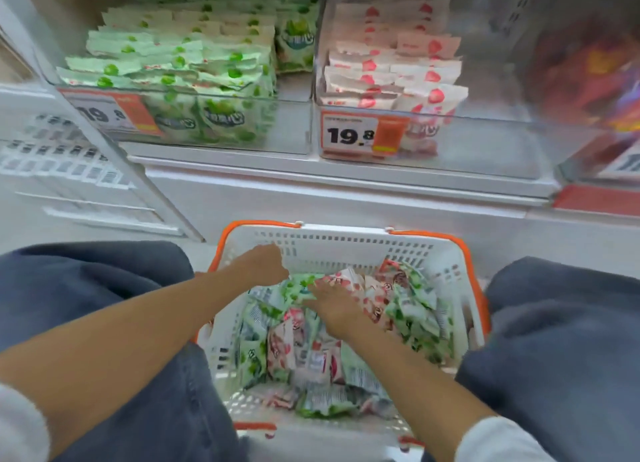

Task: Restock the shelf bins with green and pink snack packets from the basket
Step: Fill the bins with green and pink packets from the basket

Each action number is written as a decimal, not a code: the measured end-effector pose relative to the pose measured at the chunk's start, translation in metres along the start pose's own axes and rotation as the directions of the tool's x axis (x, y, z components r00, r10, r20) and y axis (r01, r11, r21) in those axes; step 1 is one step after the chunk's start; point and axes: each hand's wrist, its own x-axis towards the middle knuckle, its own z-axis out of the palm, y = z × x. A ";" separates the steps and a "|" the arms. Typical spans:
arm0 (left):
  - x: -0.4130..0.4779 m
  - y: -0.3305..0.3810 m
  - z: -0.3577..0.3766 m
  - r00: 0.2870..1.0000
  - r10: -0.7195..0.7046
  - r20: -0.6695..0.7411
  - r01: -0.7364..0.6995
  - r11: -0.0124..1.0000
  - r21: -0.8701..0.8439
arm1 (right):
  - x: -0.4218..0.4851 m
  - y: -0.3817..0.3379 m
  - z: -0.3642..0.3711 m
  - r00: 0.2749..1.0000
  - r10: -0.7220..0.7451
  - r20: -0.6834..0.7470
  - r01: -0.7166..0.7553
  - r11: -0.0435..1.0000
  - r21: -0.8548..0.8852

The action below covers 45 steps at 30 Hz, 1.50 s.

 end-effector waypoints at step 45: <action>0.051 -0.026 -0.298 0.799 0.132 -0.587 -0.093 0.991 0.096 | 0.054 0.099 -0.469 0.663 0.393 -0.637 -0.485 0.874 0.035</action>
